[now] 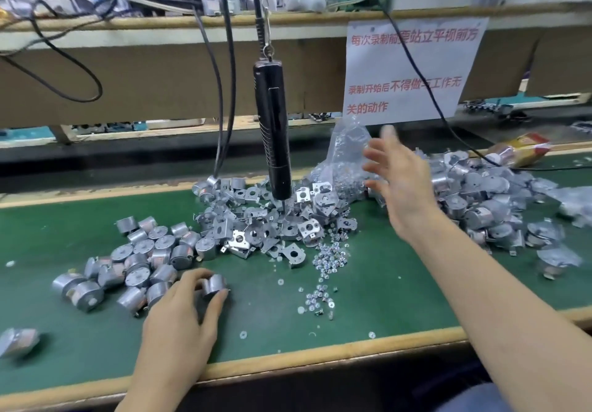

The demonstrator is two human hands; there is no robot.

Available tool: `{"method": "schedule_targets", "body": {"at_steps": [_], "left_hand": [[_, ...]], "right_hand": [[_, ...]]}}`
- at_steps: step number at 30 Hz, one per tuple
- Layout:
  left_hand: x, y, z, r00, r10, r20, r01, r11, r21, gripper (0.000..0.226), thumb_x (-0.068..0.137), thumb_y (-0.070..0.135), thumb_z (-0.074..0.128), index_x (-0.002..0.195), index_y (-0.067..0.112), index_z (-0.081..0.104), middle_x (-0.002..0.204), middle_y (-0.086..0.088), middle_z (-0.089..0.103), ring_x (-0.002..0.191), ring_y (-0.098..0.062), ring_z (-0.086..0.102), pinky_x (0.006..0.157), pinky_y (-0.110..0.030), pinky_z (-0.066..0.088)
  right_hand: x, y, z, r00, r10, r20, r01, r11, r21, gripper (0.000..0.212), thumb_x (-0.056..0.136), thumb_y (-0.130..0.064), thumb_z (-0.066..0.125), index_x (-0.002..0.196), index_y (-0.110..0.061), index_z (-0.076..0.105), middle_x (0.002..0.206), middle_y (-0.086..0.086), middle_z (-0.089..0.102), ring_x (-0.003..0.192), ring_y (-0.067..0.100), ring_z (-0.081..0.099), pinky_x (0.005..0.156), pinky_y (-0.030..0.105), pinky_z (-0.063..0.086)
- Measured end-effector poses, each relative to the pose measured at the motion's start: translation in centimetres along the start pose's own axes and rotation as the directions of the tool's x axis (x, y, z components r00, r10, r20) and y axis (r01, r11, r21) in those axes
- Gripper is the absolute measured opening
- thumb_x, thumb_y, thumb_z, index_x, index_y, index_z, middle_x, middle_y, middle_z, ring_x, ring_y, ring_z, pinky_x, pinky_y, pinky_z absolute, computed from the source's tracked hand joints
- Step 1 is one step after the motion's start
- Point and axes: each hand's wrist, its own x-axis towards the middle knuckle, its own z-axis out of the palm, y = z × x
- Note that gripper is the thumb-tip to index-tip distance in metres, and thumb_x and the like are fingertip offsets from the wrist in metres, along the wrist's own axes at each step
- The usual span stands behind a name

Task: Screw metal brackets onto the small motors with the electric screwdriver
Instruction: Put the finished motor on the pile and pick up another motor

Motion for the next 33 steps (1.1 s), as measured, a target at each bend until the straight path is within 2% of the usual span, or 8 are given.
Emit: {"method": "schedule_targets", "body": {"at_steps": [2,5,8,13,18,24,27,33], "left_hand": [[-0.1,0.3,-0.2,1.0,0.025,-0.008,-0.025,1.0,-0.007,0.029,0.078,0.026,0.08,0.096,0.031,0.058,0.058,0.019,0.047,0.055,-0.002,0.052,0.052,-0.019,0.037],[-0.1,0.4,-0.1,0.997,0.075,0.019,-0.075,0.997,-0.015,0.032,0.076,0.025,0.082,0.093,0.03,0.055,0.062,0.018,0.05,0.067,0.0,0.056,0.056,-0.012,0.035],[0.0,0.3,-0.1,0.994,0.092,0.053,-0.09,0.995,-0.029,0.033,0.078,0.025,0.08,0.091,0.032,0.051,0.074,0.019,0.059,0.071,0.0,0.057,0.062,-0.01,0.039],[0.0,0.1,0.2,0.995,0.088,0.05,-0.084,0.994,-0.068,0.038,0.075,0.018,0.082,0.092,0.031,0.051,0.076,0.021,0.06,0.078,0.003,0.059,0.066,-0.004,0.038],[-0.2,0.0,0.4,0.997,0.08,0.018,-0.077,0.987,-0.14,0.035,0.073,0.014,0.083,0.085,0.03,0.053,0.08,0.022,0.062,0.076,0.003,0.06,0.065,-0.004,0.039],[-0.3,-0.3,0.5,0.995,0.08,0.055,-0.076,0.995,-0.067,0.033,0.076,0.026,0.083,0.085,0.031,0.052,0.081,0.022,0.058,0.077,-0.004,0.056,0.072,-0.006,0.037],[-0.3,-0.2,0.3,0.995,0.081,0.062,-0.077,0.995,-0.062,0.034,0.076,0.023,0.083,0.084,0.028,0.051,0.083,0.022,0.057,0.08,-0.007,0.054,0.077,-0.002,0.032],[-0.4,0.0,-0.1,0.992,0.08,0.093,-0.072,0.994,-0.083,0.037,0.076,0.018,0.08,0.089,0.03,0.047,0.087,0.021,0.056,0.085,-0.011,0.053,0.079,-0.001,0.032]], "right_hand": [[-1.1,0.2,2.4,0.976,-0.107,0.192,0.15,0.963,-0.225,0.071,0.083,-0.069,0.064,0.136,-0.023,0.057,0.13,-0.007,0.062,0.119,0.007,0.059,0.099,0.029,0.049],[-2.4,0.5,5.1,0.912,-0.077,0.403,0.213,0.928,-0.305,0.097,0.073,-0.072,0.075,0.153,-0.037,0.035,0.148,-0.011,0.046,0.136,0.001,0.043,0.099,0.019,0.041],[-3.0,1.2,7.1,0.863,-0.027,0.504,0.203,0.933,-0.298,0.101,0.075,-0.056,0.085,0.157,-0.039,0.029,0.15,-0.006,0.05,0.138,0.005,0.046,0.114,0.039,0.041],[-3.4,1.3,9.2,0.796,-0.07,0.601,0.206,0.966,-0.16,0.062,0.084,-0.018,0.077,0.14,-0.019,0.05,0.114,0.011,0.072,0.108,0.023,0.069,0.104,0.047,0.052],[-4.0,1.7,9.2,0.822,-0.12,0.556,0.2,0.976,-0.084,0.022,0.081,-0.023,0.06,0.097,-0.01,0.054,0.078,0.013,0.057,0.067,0.018,0.057,0.071,0.036,0.052],[-4.8,3.1,7.1,0.797,-0.074,0.599,-0.036,0.985,0.17,0.079,0.069,-0.098,0.045,0.073,-0.019,0.054,0.061,0.003,0.047,0.048,0.02,0.041,0.051,0.028,0.04],[-5.7,4.3,6.8,0.756,-0.004,0.654,-0.175,0.963,0.208,0.082,0.079,-0.088,0.012,0.068,-0.018,0.054,0.058,0.002,0.045,0.046,0.019,0.038,0.05,0.026,0.038],[-6.5,5.4,7.5,0.779,0.011,0.627,-0.196,0.954,0.227,0.079,0.081,-0.079,0.006,0.068,-0.018,0.054,0.056,0.003,0.045,0.045,0.019,0.039,0.049,0.026,0.039]]}}
